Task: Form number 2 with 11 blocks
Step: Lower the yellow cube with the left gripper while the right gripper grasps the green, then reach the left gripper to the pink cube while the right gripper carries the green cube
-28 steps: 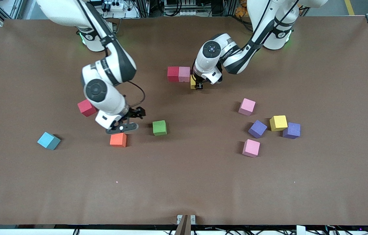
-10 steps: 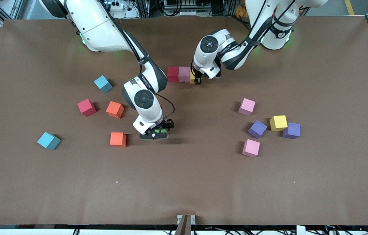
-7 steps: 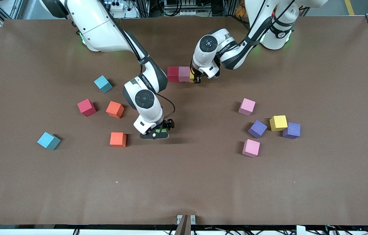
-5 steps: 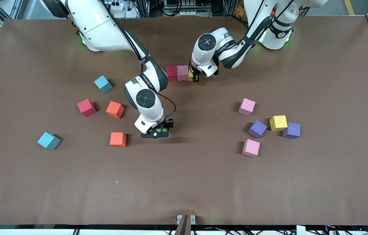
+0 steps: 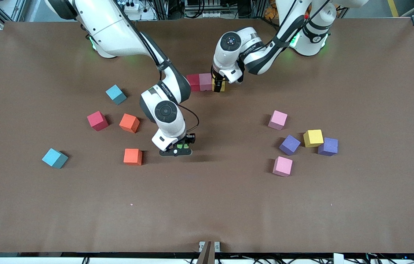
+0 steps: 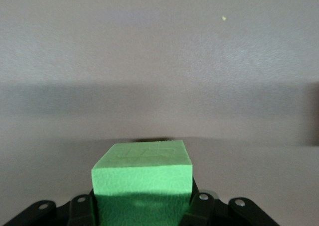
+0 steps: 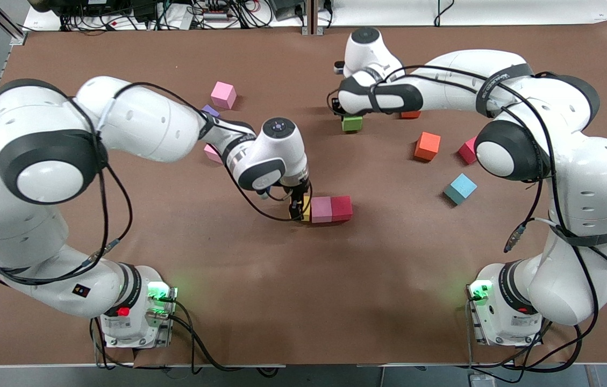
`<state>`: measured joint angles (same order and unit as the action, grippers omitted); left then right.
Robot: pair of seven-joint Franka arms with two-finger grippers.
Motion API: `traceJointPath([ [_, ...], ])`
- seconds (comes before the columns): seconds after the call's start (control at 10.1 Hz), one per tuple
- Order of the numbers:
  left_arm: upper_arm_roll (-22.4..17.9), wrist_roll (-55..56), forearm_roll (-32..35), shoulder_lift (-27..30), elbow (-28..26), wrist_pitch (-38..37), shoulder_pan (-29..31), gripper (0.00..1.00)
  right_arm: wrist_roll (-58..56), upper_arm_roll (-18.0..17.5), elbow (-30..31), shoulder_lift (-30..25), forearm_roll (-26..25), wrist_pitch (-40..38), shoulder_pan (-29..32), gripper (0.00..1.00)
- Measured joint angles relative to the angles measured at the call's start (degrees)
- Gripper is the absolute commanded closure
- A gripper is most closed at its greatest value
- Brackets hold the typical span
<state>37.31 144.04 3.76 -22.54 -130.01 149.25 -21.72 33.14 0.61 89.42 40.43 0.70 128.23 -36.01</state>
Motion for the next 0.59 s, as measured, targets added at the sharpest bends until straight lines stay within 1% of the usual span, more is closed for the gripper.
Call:
traceJointPath([
  [0.1,1.33,-0.34,0.08,2.35,0.22,-2.6,2.19,0.0,0.01,-0.03,-2.71,-0.25,0.01,-3.59,0.0,0.61],
  [0.2,2.08,-1.54,0.11,5.14,0.35,-5.36,4.33,0.0,0.19,-0.13,-4.19,-0.57,0.1,-5.09,-0.01,0.61],
  [0.4,2.32,-6.46,0.12,9.94,0.53,-8.0,8.93,0.0,2.68,-0.77,-4.86,-0.89,0.15,-5.41,-0.27,0.6],
  [0.49,2.27,-11.31,0.13,11.45,0.68,-8.8,11.91,0.0,4.49,-1.05,-4.89,-0.93,0.16,-5.41,-1.29,0.6],
  [0.59,2.13,-18.49,0.13,12.43,0.9,-9.81,15.82,0.0,6.57,-1.16,-4.9,-1.01,0.17,-5.41,-2.95,0.6],
])
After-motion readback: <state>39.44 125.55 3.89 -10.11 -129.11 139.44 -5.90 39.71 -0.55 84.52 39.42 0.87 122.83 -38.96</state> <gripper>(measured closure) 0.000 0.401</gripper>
